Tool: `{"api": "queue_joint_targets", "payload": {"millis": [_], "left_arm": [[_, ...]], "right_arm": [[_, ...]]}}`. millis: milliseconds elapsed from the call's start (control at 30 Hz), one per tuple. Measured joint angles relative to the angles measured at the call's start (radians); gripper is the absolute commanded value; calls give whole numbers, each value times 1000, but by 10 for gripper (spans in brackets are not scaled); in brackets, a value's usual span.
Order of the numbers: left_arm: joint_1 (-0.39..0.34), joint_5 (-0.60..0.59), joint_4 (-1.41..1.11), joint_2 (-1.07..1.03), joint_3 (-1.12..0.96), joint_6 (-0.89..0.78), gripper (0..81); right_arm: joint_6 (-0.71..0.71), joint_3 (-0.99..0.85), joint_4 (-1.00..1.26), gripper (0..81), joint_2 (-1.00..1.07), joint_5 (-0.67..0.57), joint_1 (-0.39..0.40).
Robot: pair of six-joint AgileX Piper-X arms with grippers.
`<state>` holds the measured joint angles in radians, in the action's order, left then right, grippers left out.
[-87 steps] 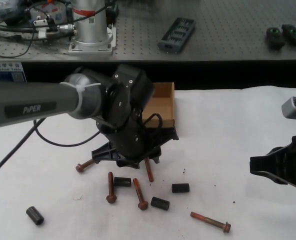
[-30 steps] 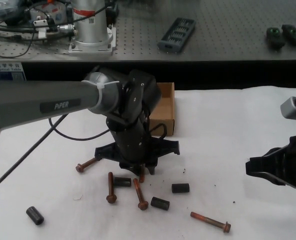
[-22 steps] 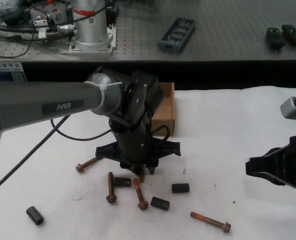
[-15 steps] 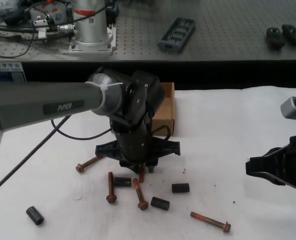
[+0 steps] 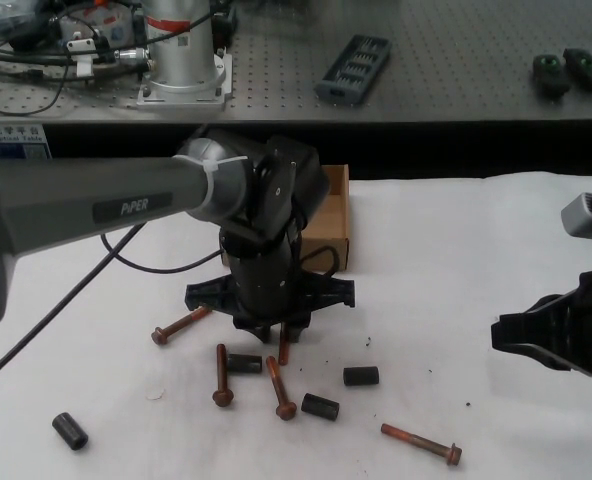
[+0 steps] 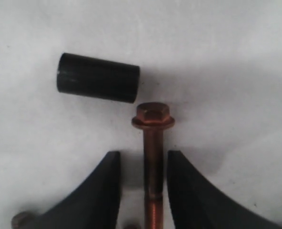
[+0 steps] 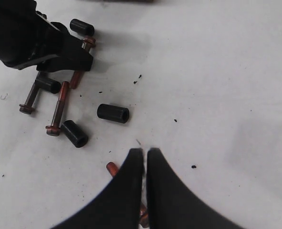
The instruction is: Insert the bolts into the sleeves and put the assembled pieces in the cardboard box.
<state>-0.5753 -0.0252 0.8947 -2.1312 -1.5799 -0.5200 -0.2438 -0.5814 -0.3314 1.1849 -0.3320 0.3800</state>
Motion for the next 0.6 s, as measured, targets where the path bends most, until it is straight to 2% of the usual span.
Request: {"api": "queue_joint_targets", "payload": {"millis": [600], "left_arm": [[-1,-61,-32,0,-3,56,255]], "right_arm": [[0,0,20,45,0,0,0]]}}
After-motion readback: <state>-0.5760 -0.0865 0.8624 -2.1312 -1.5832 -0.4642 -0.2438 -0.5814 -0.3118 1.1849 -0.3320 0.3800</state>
